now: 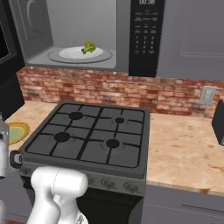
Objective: Pick the broccoli from the counter and place it in the microwave. Then turn on the microwave.
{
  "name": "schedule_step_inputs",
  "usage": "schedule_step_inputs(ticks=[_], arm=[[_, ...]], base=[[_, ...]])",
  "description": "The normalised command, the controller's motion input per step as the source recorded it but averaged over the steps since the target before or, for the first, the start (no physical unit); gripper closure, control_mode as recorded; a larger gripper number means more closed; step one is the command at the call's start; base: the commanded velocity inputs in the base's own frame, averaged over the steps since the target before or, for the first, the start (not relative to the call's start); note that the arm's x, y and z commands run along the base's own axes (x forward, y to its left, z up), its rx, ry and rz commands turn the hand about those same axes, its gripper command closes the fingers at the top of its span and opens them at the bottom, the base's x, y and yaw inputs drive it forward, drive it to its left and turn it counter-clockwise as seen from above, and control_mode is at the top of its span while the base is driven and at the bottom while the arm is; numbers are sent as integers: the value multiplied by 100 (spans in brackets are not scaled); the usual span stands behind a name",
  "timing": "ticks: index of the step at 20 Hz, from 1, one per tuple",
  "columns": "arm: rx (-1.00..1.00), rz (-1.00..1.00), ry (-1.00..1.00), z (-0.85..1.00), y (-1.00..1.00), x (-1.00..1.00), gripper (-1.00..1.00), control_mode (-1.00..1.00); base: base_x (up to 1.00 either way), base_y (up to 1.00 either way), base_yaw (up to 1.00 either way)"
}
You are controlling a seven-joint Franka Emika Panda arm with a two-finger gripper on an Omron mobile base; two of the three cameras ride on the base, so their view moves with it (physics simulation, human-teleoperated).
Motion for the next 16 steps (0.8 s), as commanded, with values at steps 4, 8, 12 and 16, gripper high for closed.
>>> schedule_step_inputs(ticks=[4,8,12,16], arm=[[0,-31,8,42,100,-100,100,-100],[0,-29,6,35,99,-99,100,-100],[0,-28,5,29,93,-95,100,-100],[0,-28,3,21,83,-87,100,-100]], base=[[0,0,0],[0,0,0],[0,0,0],[0,0,0]])
